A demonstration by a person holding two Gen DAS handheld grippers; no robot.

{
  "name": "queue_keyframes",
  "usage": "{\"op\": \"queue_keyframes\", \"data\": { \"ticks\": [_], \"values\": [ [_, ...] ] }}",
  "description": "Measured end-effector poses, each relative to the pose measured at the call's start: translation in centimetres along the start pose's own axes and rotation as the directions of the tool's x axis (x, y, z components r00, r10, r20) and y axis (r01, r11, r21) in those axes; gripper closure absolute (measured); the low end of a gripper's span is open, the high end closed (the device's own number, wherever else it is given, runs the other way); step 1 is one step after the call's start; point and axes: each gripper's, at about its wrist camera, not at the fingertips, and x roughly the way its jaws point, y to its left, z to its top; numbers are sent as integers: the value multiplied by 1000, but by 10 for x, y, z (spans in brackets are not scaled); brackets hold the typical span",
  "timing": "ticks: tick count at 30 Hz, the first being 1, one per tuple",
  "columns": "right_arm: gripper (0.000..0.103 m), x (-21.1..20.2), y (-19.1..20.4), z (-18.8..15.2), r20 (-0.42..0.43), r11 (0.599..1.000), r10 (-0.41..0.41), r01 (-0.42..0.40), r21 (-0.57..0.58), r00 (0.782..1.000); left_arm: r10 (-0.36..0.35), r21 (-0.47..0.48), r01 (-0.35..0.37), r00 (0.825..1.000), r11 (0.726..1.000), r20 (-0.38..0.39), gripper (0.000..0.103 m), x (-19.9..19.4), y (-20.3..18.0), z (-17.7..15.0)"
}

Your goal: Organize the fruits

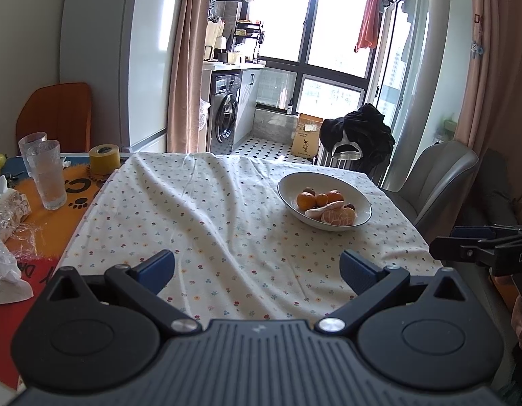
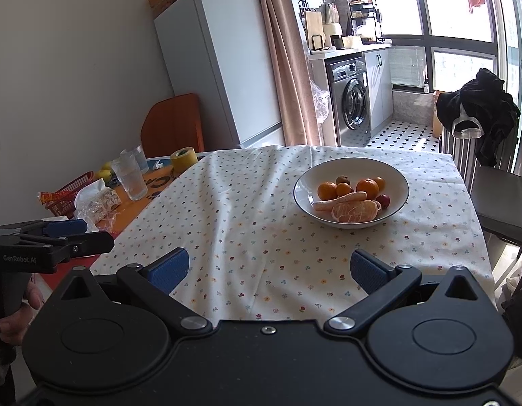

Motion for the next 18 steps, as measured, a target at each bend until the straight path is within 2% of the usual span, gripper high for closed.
{"op": "queue_keyframes", "data": {
  "ticks": [18],
  "values": [
    [0,2,0,-1,-8,1000,0,0,1,1000,17,-2,-17,1000,1000,-8,0,1,5,0]
  ]
}}
